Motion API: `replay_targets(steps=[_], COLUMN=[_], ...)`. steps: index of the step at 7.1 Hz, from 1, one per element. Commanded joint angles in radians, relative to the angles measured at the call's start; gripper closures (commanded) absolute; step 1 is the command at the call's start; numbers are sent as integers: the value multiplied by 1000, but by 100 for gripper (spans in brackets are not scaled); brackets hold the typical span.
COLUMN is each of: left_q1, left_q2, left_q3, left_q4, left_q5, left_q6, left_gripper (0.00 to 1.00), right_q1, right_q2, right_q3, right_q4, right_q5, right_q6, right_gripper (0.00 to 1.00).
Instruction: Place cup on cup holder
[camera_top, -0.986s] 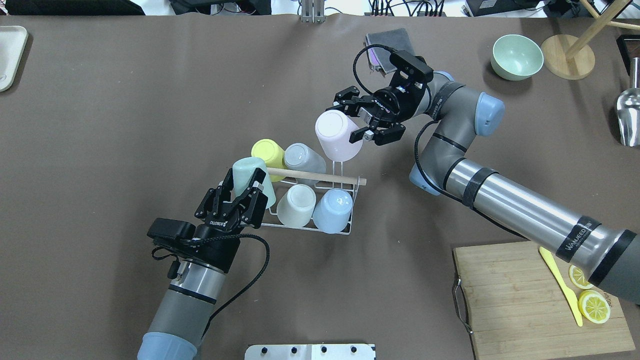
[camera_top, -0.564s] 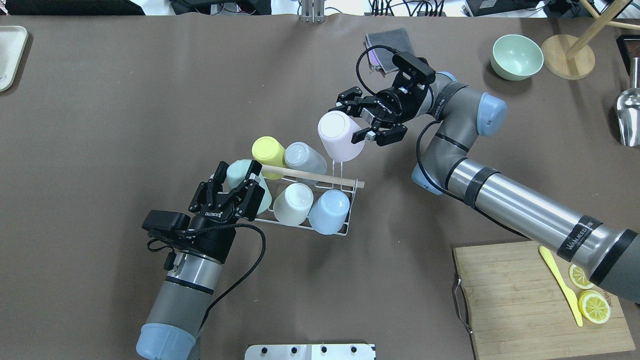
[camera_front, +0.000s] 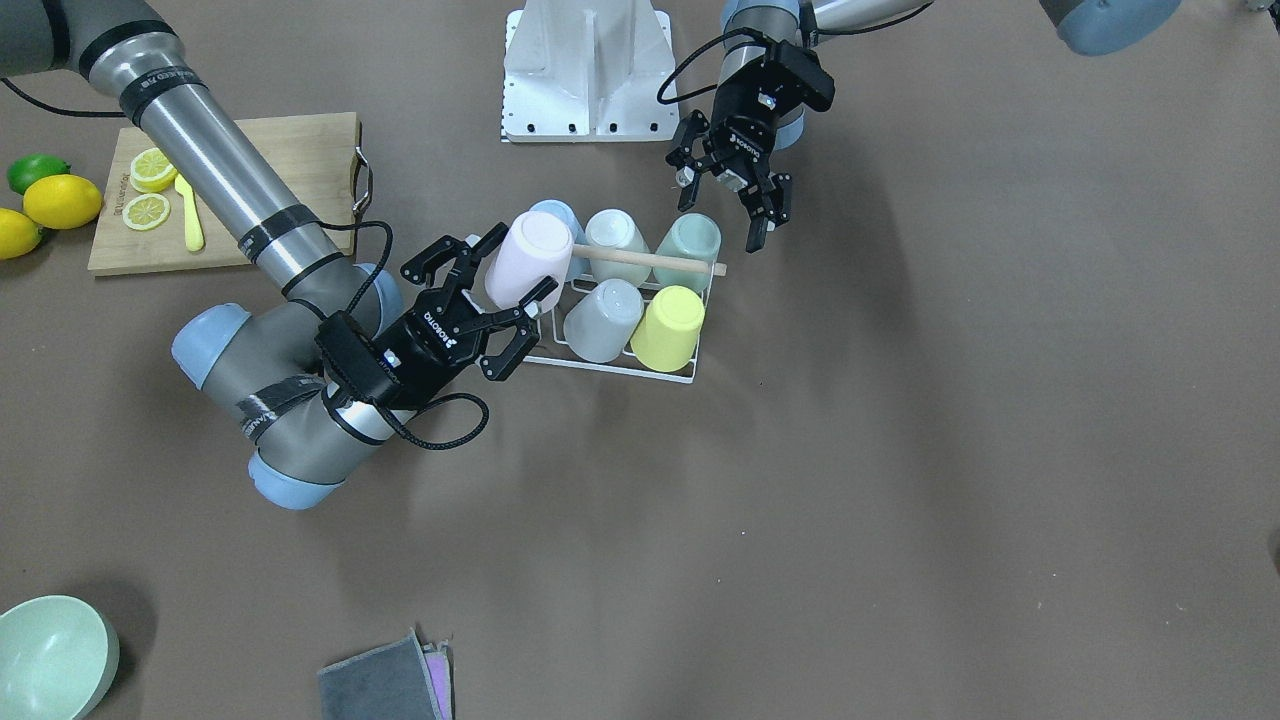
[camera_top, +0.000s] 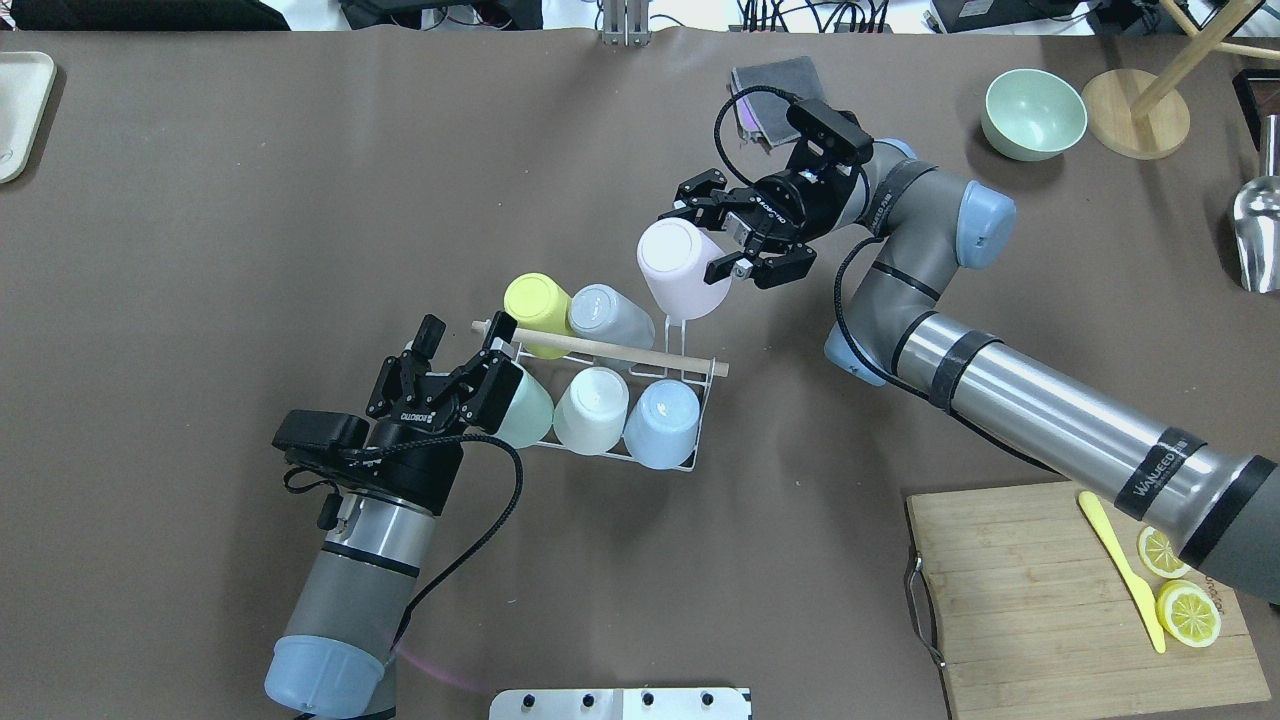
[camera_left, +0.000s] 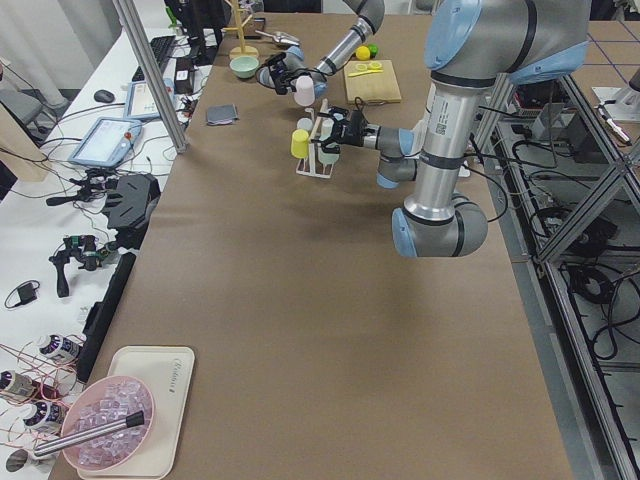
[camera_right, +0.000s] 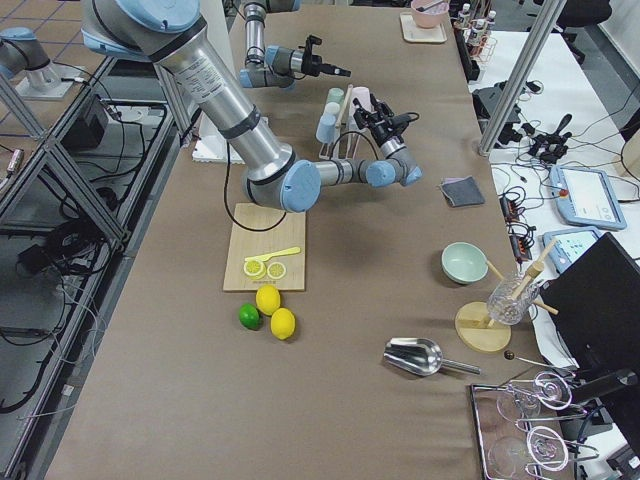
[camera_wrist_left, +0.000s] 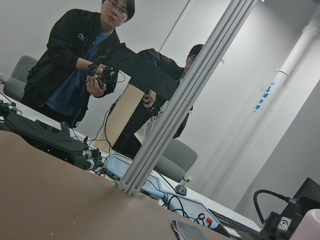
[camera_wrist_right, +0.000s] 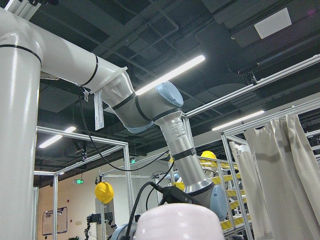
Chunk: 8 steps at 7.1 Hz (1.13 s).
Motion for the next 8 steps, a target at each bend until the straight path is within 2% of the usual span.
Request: replay_targets(steps=[1, 4, 7, 8], left_q1=[-64, -149, -236, -259], left_q2=[25, 43, 88, 104], left_q3=[-86, -114, -116, -118], left_q4=[12, 12, 12, 12], left_q5=[-22, -176, -194, -201], left_q6=[12, 43, 43, 43], left_gripper=[2, 2, 2, 2], right_q1=[-3, -21, -28, -29], right_q2=[3, 4, 4, 4], right_q3=[-1, -7, -7, -7], right_q4=[-2, -2, -5, -5], right_q5=[-10, -14, -16, -16], right_q6=[-13, -21, -21, -20], right_gripper=[78, 77, 74, 70])
